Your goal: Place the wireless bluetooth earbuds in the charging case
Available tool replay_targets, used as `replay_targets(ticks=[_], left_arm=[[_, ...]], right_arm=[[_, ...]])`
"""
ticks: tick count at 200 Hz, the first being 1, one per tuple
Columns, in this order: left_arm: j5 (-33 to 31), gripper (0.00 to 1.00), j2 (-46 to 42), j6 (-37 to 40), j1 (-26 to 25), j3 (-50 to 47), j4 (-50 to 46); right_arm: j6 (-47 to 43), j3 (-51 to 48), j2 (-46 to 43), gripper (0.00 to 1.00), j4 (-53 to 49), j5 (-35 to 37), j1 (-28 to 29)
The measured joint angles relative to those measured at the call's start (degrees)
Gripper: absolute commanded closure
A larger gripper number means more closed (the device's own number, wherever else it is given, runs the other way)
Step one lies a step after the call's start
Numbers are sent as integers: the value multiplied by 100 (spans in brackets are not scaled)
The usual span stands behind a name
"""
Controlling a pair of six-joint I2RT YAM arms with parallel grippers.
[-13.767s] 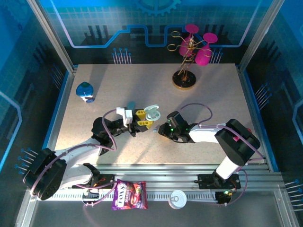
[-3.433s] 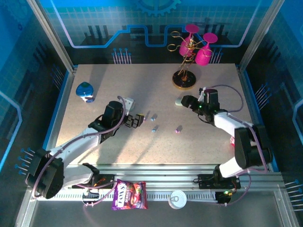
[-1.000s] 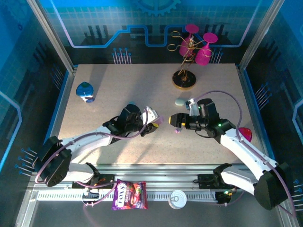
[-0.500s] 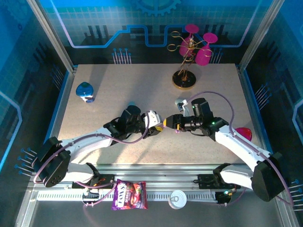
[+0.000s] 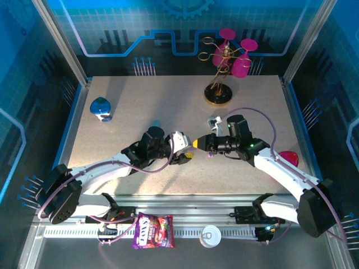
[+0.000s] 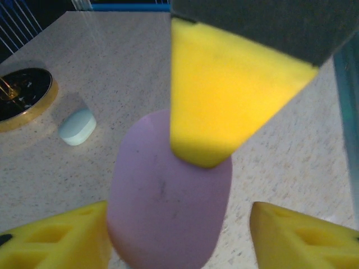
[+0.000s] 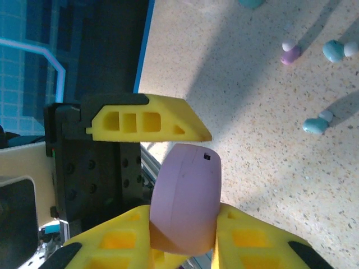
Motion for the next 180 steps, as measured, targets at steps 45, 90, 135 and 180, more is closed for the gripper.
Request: replay_targets(ticks=[45, 90, 135, 180], left_arm=[[723, 8, -136, -1062, 623, -809, 2050], [1276, 13, 492, -2253, 688, -1137, 4651], [1526, 15, 756, -2896, 660, -1128, 5799], [1611, 18, 800, -3101, 470, -931, 6052]], right_arm=[[741, -579, -474, 81, 857, -446, -503], [2509, -1451, -723, 82, 3097, -992, -734], [3650, -1628, -898, 83, 4487, -1082, -636], [4273, -1633, -946, 83, 5464, -874, -339]])
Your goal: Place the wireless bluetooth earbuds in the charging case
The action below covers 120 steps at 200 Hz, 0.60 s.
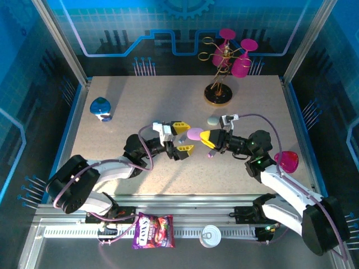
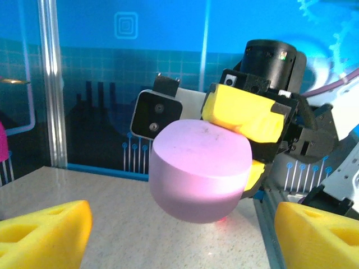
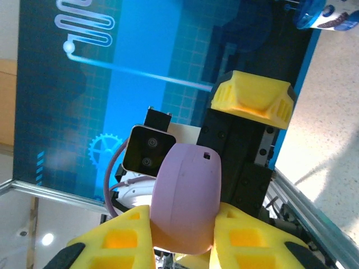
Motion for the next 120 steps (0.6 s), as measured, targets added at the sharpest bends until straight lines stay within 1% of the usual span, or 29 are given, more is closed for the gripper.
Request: replay_targets(ticks=[29, 68, 105, 120], left_arm=[[57, 28, 0, 0, -61, 127, 79], [116, 39, -2, 11, -61, 133, 111], [160, 45, -4, 15, -61, 133, 144], [175, 45, -7, 17, -61, 133, 144]], right_arm=[[339, 0, 310, 82, 588, 153, 177], [485, 7, 398, 82, 763, 184, 282], [597, 7, 398, 83, 887, 264, 289], [632, 7, 398, 83, 925, 293, 313]])
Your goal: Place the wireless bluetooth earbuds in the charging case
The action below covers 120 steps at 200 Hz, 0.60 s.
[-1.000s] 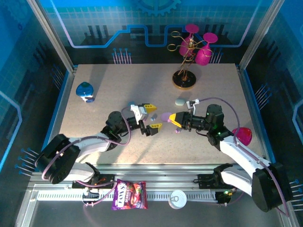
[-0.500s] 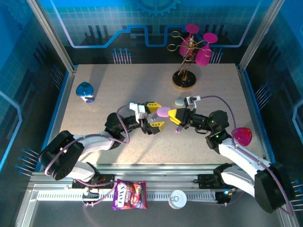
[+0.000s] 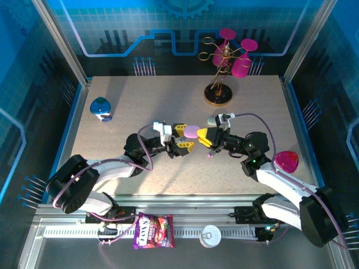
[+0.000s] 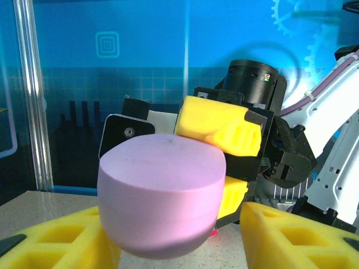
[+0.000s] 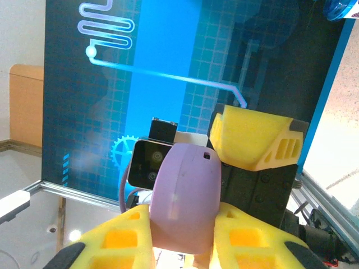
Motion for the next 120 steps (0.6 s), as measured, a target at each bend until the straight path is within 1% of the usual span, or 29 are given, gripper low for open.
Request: replay_targets(ticks=[77, 91, 120], left_arm=[[46, 43, 0, 0, 0, 0, -2], [46, 42, -4, 0, 0, 0, -4], [46, 43, -57, 2, 0, 0, 0]], right_arm=[[-9, -35, -2, 83, 20, 35, 44], [-48, -35, -24, 83, -42, 35, 48], [-149, -46, -166, 83, -258, 35, 50]])
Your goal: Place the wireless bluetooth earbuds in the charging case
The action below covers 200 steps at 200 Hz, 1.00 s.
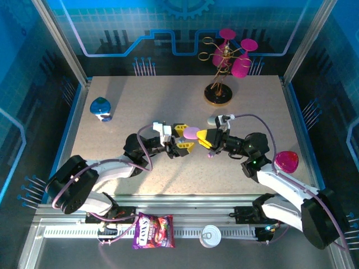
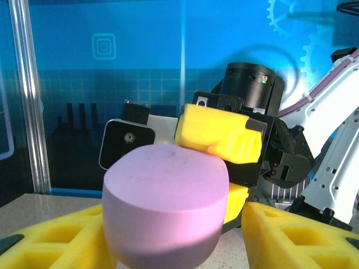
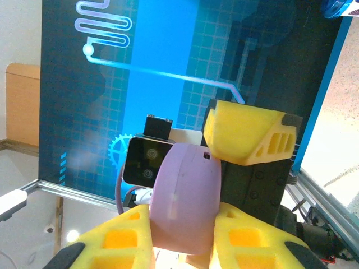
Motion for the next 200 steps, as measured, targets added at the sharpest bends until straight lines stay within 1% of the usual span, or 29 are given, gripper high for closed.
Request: replay_targets(ticks=[11, 64, 80, 102, 158, 200], left_arm=[[0, 43, -24, 0, 0, 0, 2], [0, 54, -35, 0, 2, 7, -2], [0, 54, -35, -2, 2, 7, 0], [11, 52, -35, -2, 2, 7, 0], [42, 53, -35, -2, 13, 26, 0], [63, 51, -33, 13, 11, 26, 0]], right_arm=[[-28, 0, -44, 84, -57, 0, 0], [-74, 0, -105, 84, -164, -9, 26], [-72, 0, -105, 84, -153, -9, 28], [-70, 0, -101, 84, -149, -9, 31], [-20, 0, 24, 84, 59, -28, 52], [2, 0, 42, 84, 87, -31, 61]])
